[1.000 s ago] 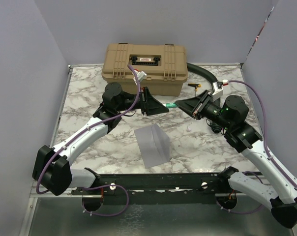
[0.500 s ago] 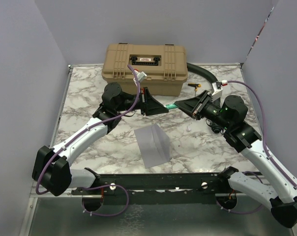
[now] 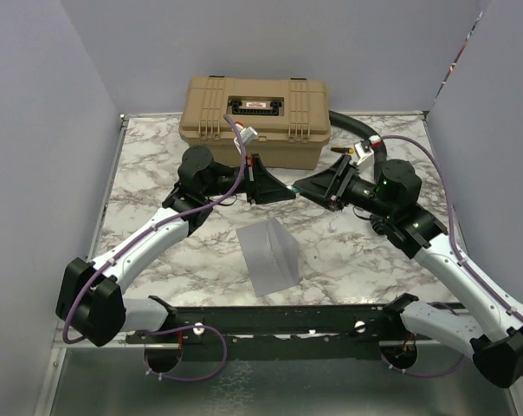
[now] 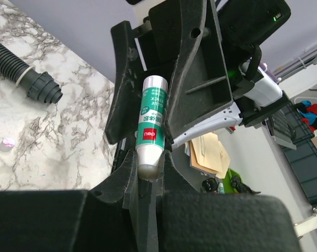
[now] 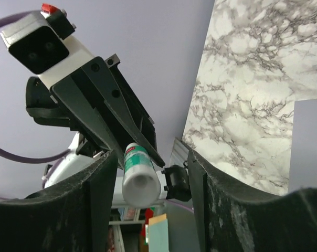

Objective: Place the letter into the envelope and seal it

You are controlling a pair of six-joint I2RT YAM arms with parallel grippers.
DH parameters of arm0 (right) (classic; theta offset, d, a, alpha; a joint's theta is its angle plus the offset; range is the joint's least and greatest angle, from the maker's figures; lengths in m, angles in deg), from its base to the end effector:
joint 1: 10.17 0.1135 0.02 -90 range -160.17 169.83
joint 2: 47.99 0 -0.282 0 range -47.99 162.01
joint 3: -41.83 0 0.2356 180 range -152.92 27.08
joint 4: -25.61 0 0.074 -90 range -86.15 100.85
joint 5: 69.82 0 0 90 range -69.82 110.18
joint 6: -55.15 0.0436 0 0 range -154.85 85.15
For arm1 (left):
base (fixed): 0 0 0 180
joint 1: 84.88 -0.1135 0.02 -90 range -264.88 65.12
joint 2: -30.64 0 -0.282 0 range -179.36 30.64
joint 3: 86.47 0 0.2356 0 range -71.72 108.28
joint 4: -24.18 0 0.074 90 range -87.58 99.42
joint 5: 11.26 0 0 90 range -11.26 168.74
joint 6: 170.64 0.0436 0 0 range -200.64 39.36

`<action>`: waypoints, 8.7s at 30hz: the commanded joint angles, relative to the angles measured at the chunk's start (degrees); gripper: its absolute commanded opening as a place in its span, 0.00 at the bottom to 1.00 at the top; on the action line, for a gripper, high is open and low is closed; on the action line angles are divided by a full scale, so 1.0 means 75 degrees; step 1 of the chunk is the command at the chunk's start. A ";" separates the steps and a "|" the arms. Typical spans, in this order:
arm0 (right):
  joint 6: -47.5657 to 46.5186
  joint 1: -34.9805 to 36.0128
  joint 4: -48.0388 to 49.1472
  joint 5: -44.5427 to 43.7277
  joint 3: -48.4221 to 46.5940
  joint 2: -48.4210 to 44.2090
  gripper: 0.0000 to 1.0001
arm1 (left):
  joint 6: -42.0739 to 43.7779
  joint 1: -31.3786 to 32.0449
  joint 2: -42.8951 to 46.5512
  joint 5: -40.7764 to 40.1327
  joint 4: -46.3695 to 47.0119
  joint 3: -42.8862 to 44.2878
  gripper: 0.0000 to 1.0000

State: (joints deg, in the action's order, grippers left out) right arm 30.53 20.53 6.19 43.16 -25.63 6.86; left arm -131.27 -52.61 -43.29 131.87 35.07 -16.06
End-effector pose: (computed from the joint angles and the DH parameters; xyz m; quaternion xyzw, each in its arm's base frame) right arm 0.1641 0.1172 0.3820 0.0922 0.7390 0.5834 0.3242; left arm 0.2151 -0.1771 0.3829 0.2374 0.6365 -0.6660 0.3081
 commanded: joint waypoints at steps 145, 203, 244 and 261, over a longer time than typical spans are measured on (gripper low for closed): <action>-0.2628 0.5551 -0.0234 -0.7882 0.1728 0.5159 0.00 | -0.0727 -0.0552 -0.2684 -0.5713 -0.2282 -0.3359 0.00; -0.1769 0.4696 -0.1949 -0.7792 -0.0337 0.6737 0.00 | -0.0431 -0.0764 -0.3273 -0.5583 -0.2363 -0.3595 0.00; -0.2727 0.4497 -0.1800 -0.7711 -0.0950 0.6908 0.00 | -0.0895 -0.0770 -0.3507 -0.5572 -0.2034 -0.3800 0.00; -0.2846 0.4497 -0.1837 -0.7564 -0.0766 0.5360 0.00 | -0.0924 -0.0764 -0.3496 -0.5516 -0.2003 -0.3792 0.00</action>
State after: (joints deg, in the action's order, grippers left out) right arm 10.10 54.21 -8.32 -15.02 -31.88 46.80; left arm -142.29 -58.16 -64.95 96.55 34.13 -41.21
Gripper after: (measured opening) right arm 0.243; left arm 0.002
